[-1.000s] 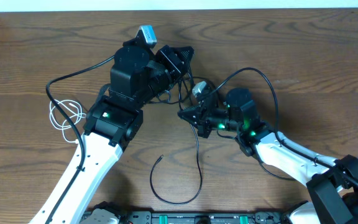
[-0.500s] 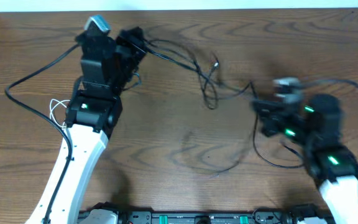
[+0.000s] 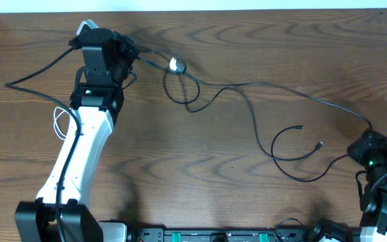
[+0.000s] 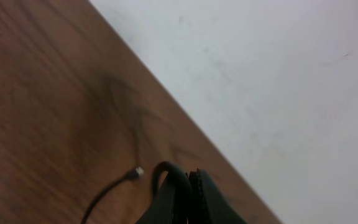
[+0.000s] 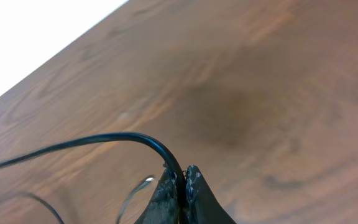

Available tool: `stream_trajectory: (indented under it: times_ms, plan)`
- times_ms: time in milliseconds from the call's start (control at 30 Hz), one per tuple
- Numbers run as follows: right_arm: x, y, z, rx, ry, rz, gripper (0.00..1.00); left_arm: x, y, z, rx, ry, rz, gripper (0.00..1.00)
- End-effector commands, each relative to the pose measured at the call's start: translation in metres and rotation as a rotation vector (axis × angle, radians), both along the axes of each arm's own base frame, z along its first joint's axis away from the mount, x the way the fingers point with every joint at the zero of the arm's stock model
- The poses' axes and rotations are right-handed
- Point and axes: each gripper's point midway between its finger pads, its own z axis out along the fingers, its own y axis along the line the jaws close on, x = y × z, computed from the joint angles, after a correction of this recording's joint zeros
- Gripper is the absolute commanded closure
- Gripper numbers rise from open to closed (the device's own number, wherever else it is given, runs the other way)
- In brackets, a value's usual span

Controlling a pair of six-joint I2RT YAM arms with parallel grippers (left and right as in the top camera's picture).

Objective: Untangle cables

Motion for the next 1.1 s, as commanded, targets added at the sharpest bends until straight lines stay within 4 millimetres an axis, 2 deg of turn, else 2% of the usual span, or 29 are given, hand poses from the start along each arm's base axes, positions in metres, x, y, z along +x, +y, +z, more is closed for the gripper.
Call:
stream_trajectory:
  times_ms: [0,67,233,300,367,467,567,667,833,1067]
  plan:
    - [-0.022,-0.032,-0.007,0.009,0.033,-0.256,0.99,0.009,0.013,-0.009,0.12,0.014,0.01,0.92]
    - [-0.03,-0.038,-0.012,0.021,0.054,-0.324,0.99,0.012,0.018,-0.02,0.144,0.042,0.03,0.92]
    - [-0.031,-0.038,-0.012,0.021,0.058,-0.32,0.99,0.015,0.015,-0.033,0.126,0.069,0.017,0.92]
    - [-0.024,-0.031,-0.01,0.028,0.045,-0.267,0.99,0.015,0.006,-0.033,0.099,0.063,-0.027,0.92]
    - [-0.012,-0.02,-0.004,0.022,0.013,-0.155,0.99,0.014,-0.016,-0.031,0.04,0.054,-0.138,0.92]
    - [0.013,0.002,0.02,0.003,-0.102,0.037,0.99,0.006,-0.052,-0.028,0.01,0.036,-0.353,0.92]
    - [0.033,0.021,0.055,-0.057,-0.256,0.213,0.99,-0.008,-0.082,-0.03,0.065,0.02,-0.548,0.92]
    - [0.043,0.024,0.089,-0.123,-0.387,0.262,0.99,-0.018,-0.09,-0.045,0.145,0.071,-0.602,0.92]
    - [0.05,0.024,0.145,-0.245,-0.583,0.286,0.99,-0.033,-0.085,-0.072,0.212,0.21,-0.556,0.92]
    - [0.072,0.011,0.177,-0.272,-0.569,0.28,0.99,-0.049,-0.109,-0.081,0.215,0.257,-0.62,0.92]
